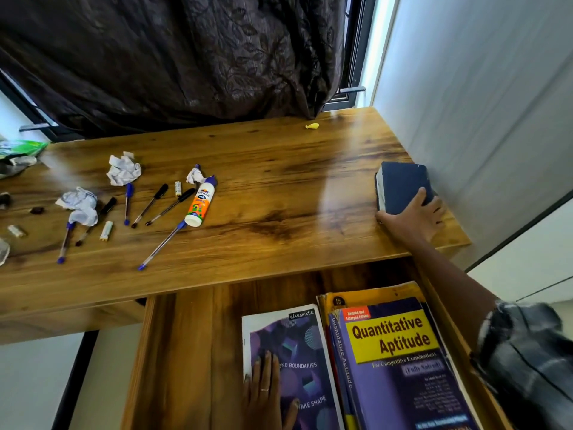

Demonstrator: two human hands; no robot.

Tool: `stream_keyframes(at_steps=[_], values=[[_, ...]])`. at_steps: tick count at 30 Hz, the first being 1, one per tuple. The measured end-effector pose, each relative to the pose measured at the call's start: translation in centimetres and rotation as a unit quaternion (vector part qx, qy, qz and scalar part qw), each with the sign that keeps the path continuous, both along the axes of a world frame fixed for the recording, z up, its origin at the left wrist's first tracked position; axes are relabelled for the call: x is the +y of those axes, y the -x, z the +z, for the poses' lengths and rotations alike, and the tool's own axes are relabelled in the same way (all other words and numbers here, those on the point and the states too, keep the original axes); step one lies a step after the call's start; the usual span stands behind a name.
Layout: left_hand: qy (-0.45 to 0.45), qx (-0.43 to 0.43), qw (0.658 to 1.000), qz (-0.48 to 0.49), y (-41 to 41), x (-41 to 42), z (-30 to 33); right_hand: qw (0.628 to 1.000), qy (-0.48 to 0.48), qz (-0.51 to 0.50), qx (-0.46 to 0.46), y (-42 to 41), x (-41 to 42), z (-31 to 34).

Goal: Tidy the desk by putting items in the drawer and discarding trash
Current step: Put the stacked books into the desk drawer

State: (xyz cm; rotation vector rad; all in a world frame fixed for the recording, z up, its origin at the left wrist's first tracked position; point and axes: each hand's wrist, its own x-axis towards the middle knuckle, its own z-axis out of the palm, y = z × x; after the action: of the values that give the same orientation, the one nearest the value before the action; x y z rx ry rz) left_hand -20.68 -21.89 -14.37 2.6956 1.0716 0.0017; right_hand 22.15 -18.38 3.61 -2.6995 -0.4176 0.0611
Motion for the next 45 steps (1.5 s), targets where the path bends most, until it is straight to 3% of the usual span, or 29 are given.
stream_keyframes(at_steps=[1, 3, 4, 7, 10, 13, 14, 15, 17, 18, 20, 23, 28, 33, 36, 39, 45], values=[[-0.018, -0.025, 0.999, 0.022, -1.4, 0.4, 0.7, 1.000, -0.008, 0.005, -0.002, 0.7, -0.6, -0.1], [-0.010, 0.005, 0.998, 0.057, -3.1, 1.1, 0.9, 1.000, -0.026, 0.013, -0.004, 2.7, -1.9, -0.4], [0.033, 0.034, 0.998, 0.052, -2.9, 0.8, 0.7, 0.999, -0.032, 0.018, -0.004, 3.9, -2.7, -0.5], [0.065, -0.048, 0.996, 0.026, -2.3, -0.1, 1.2, 0.998, -0.051, 0.043, -0.003, 7.9, -5.0, -0.5], [0.113, -0.126, 0.983, 0.074, -3.0, -1.1, 3.8, 0.992, -0.092, 0.084, 0.018, 11.7, -7.2, -0.2], [0.247, -0.146, 0.949, 0.129, -3.5, -0.9, 5.5, 0.982, -0.132, 0.124, 0.048, 15.7, -9.1, 0.1], [0.281, -0.206, 0.920, 0.181, -3.8, -0.9, 6.1, 0.979, -0.144, 0.134, 0.059, 17.2, -9.6, 0.1], [0.346, -0.270, 0.865, 0.242, -4.3, -0.9, 6.8, 0.974, -0.159, 0.141, 0.075, 18.7, -10.2, 0.0], [0.533, -0.328, 0.713, 0.318, -5.7, -0.4, 9.6, 0.965, -0.188, 0.140, 0.119, 21.9, -11.1, 0.0], [0.597, -0.326, 0.653, 0.333, -6.4, 0.1, 10.7, 0.960, -0.199, 0.136, 0.144, 23.4, -11.4, 0.0], [0.652, -0.321, 0.585, 0.361, -6.9, 0.7, 11.7, 0.953, -0.202, 0.126, 0.185, 26.4, -12.0, 0.0], [0.670, -0.304, 0.551, 0.393, -6.4, 0.4, 11.7, 0.959, -0.136, 0.142, 0.204, 29.8, -13.0, -1.0], [0.621, -0.290, 0.602, 0.410, -3.9, -1.4, 10.2, 0.948, -0.013, 0.211, 0.238, 32.4, -15.1, -3.4], [0.546, -0.206, 0.744, 0.325, -2.8, -1.4, 9.7, 0.904, 0.086, 0.283, 0.309, 32.2, -16.3, -3.8], [0.468, -0.149, 0.828, 0.271, -1.9, -2.1, 8.8, 0.903, 0.133, 0.322, 0.253, 32.4, -16.3, -3.6], [0.336, -0.140, 0.901, 0.238, -1.2, -2.8, 8.5, 0.918, 0.105, 0.329, 0.193, 32.3, -15.5, -3.5], [0.325, -0.058, 0.928, 0.172, -0.3, -2.7, 8.6, 0.909, 0.123, 0.358, 0.177, 31.1, -12.1, -3.9]])
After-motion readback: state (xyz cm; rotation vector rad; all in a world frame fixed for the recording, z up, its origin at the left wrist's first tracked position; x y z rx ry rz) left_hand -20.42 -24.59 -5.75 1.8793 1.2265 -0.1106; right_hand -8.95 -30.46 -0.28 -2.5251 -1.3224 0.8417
